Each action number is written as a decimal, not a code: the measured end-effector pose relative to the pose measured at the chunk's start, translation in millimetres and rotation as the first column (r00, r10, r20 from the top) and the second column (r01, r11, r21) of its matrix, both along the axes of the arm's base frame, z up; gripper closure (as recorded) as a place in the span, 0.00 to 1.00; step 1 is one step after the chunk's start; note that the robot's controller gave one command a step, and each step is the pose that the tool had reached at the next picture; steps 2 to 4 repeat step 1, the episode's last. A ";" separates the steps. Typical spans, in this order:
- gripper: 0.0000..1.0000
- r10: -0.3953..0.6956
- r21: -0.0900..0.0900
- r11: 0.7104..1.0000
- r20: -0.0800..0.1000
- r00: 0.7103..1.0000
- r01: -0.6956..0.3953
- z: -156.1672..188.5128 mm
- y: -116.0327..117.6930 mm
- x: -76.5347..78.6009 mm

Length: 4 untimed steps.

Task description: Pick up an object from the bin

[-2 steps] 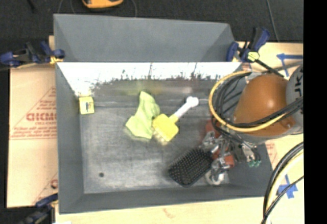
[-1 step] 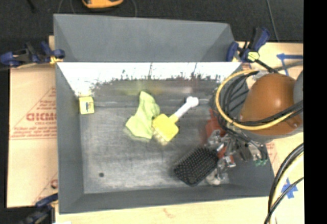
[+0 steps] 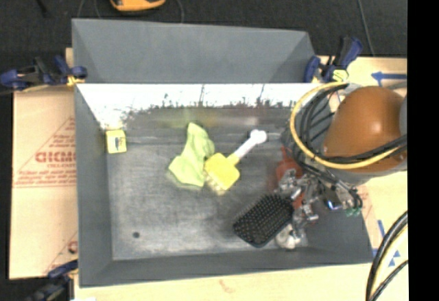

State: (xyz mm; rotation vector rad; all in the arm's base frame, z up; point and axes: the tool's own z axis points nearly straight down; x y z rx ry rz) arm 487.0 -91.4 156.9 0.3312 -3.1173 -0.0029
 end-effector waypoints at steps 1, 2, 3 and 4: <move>1.00 -0.003 -0.001 1.000 0.007 1.000 0.003 83.8 -13.6 1.3; 1.00 -0.003 -0.001 1.000 0.007 1.000 0.003 83.8 -13.6 1.3; 1.00 -0.003 -0.001 1.000 0.007 1.000 0.003 83.8 -13.6 1.3; 1.00 -0.003 -0.001 1.000 0.007 1.000 0.003 83.8 -13.6 1.3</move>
Offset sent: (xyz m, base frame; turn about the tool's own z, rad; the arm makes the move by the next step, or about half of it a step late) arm 0.0145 -0.0364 0.1452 0.0014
